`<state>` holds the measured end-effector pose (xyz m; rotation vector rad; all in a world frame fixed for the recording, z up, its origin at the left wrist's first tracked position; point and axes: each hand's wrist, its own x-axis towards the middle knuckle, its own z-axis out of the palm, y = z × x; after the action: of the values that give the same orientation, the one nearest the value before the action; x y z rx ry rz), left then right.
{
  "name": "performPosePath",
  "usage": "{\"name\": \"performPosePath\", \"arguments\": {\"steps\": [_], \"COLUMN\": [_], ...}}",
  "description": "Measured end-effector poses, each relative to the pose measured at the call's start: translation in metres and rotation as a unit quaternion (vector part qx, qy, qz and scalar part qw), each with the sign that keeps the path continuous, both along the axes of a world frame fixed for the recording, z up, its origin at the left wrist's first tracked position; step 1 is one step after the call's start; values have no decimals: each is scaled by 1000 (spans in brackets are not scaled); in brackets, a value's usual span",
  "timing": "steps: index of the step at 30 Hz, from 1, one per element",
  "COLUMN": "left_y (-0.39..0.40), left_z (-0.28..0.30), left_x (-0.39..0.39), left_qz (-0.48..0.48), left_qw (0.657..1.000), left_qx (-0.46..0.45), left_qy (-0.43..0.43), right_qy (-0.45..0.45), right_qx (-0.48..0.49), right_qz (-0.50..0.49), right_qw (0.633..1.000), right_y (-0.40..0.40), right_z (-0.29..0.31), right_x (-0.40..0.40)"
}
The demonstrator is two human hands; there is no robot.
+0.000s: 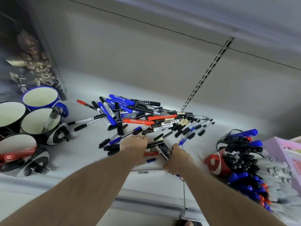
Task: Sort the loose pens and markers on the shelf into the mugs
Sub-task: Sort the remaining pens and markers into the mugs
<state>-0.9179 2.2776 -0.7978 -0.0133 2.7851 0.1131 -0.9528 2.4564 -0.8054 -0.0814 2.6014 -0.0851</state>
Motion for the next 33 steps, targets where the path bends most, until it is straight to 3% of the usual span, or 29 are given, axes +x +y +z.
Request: {"name": "performPosePath", "arguments": {"steps": [8,14,20,22,25,27,30,32,33], "left_y": [-21,-39,-49,-51,-50,-48,-44,-40,-38], "left_z": [10,36,45,43,43,46,48,44,42], "left_x": [13,12,14,16,18,19,24,29,32], "left_qz": [31,142,310,350,404,439,482,485,476], "left_qw": [999,971,851,807,727,663,576,553,557], "left_qx": [24,185,405,451,524,572,633,659,666], "left_qy": [-25,49,125,149,184,200,189,159,142], "right_qy": [-46,-31,-20,43,119,55,-9,-11,-29], "right_qx": [-58,-137,-148,-142,-280,-379,-430,-462,-482], "right_qz": [-33,-52,-54,-72,-192,-286,-289,-287,-293], "right_qw": [997,989,987,986,933,878,855,839,825], "right_y": [10,10,3,1,-17,-35,-59,-70,-74], "right_z": [9,11,11,16,44,59,62,60,62], "right_x": [11,12,16,20,27,33,49,51,50]}}
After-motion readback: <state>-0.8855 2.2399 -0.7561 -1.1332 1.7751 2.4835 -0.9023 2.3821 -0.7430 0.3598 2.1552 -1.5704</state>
